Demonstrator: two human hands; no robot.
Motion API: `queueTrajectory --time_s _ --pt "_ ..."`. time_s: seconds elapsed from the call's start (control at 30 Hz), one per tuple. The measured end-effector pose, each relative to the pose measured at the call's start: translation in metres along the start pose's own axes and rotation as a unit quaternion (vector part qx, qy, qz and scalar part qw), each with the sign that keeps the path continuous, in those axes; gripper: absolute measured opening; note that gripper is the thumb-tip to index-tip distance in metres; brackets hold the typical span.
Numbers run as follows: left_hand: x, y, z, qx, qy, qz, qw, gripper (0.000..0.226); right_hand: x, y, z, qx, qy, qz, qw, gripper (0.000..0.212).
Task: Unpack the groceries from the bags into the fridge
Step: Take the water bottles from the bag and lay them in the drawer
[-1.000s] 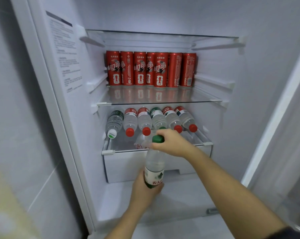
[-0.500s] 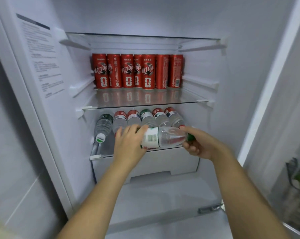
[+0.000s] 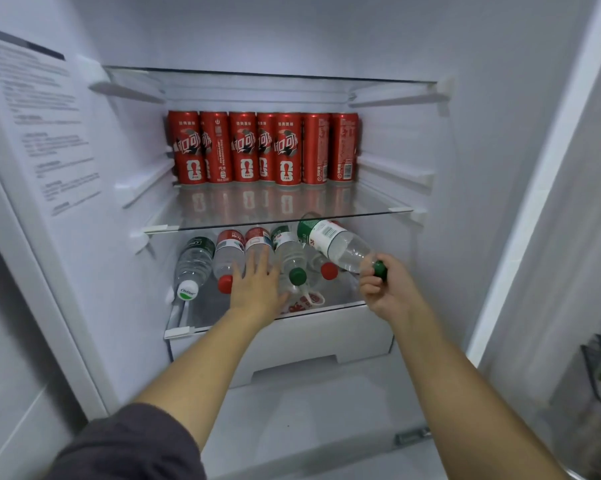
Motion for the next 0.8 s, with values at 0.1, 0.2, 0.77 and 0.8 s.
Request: queueTrajectory --time_s 0.1,0.2,0.77,0.8 --pt "0.0 -0.005 -0.001 -0.026 -0.012 0.014 0.999 0.054 0.0 -0.006 0.014 -0.017 0.011 0.057 0.998 0.023" --pt "0.0 -0.009 -0.003 -0.04 -0.016 -0.004 0.999 0.051 0.002 -0.017 0.03 -0.031 0.013 0.085 0.996 0.023" --pt "0.002 -0.015 -0.004 -0.053 -0.023 -0.035 0.998 0.067 0.01 -0.04 0.079 -0.101 0.051 -0.077 0.991 0.023" --pt "0.002 -0.015 -0.004 -0.066 -0.038 -0.037 0.996 0.066 0.011 -0.04 0.08 -0.105 0.058 -0.091 0.989 0.023"
Point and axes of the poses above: each hand's wrist, its own z-axis towards the middle knuckle, its own y-axis out of the back of the hand, x = y × z, the point moved 2 cm from there along z, towards the middle knuckle, and after that the axes turned 11 degrees about -y, right-handed, at the moved point
